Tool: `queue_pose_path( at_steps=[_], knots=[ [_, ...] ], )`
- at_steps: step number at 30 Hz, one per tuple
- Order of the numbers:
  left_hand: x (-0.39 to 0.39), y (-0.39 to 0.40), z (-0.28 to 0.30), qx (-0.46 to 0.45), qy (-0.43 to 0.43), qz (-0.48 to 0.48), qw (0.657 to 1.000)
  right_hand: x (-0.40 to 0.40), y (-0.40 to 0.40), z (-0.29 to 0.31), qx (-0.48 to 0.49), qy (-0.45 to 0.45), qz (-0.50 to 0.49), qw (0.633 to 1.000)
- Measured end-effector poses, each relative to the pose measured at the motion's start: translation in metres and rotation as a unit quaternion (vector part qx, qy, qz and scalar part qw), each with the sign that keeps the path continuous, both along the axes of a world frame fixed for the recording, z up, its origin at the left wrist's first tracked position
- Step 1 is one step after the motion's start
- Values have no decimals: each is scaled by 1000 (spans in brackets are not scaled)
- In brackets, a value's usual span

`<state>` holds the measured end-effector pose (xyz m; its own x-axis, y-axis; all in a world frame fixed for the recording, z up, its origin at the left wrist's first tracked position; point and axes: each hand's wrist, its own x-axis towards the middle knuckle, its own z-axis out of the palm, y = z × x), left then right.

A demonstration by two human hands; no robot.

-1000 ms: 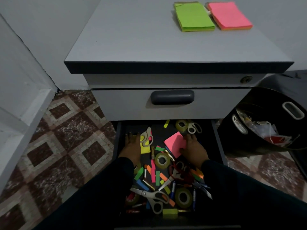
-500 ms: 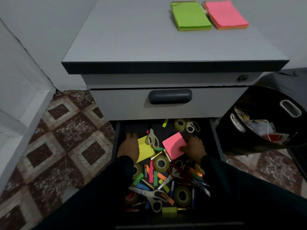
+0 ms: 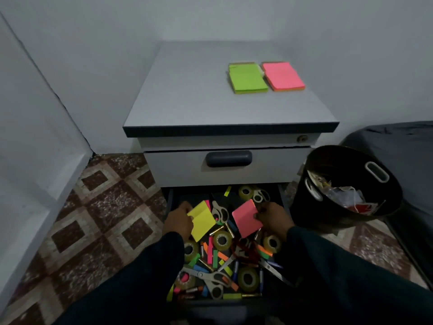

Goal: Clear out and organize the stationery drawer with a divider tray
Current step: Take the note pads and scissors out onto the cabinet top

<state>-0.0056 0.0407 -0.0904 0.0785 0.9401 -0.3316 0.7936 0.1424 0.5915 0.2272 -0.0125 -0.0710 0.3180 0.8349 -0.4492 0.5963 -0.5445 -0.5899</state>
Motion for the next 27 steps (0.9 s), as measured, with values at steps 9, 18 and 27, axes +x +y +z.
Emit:
queue_pose_path(
  at_steps=[9, 18, 27],
  knots=[
    [-8, -27, 81, -175, -265, 136, 938, 2, -16, 83, 33, 47, 7, 998],
    [8, -43, 155, -114, -374, 151, 908, 7, -36, 160, 92, 63, 17, 994],
    [35, -48, 215, -86, -403, 93, 906, 24, -45, 218, 137, 76, 19, 987]
  ],
)
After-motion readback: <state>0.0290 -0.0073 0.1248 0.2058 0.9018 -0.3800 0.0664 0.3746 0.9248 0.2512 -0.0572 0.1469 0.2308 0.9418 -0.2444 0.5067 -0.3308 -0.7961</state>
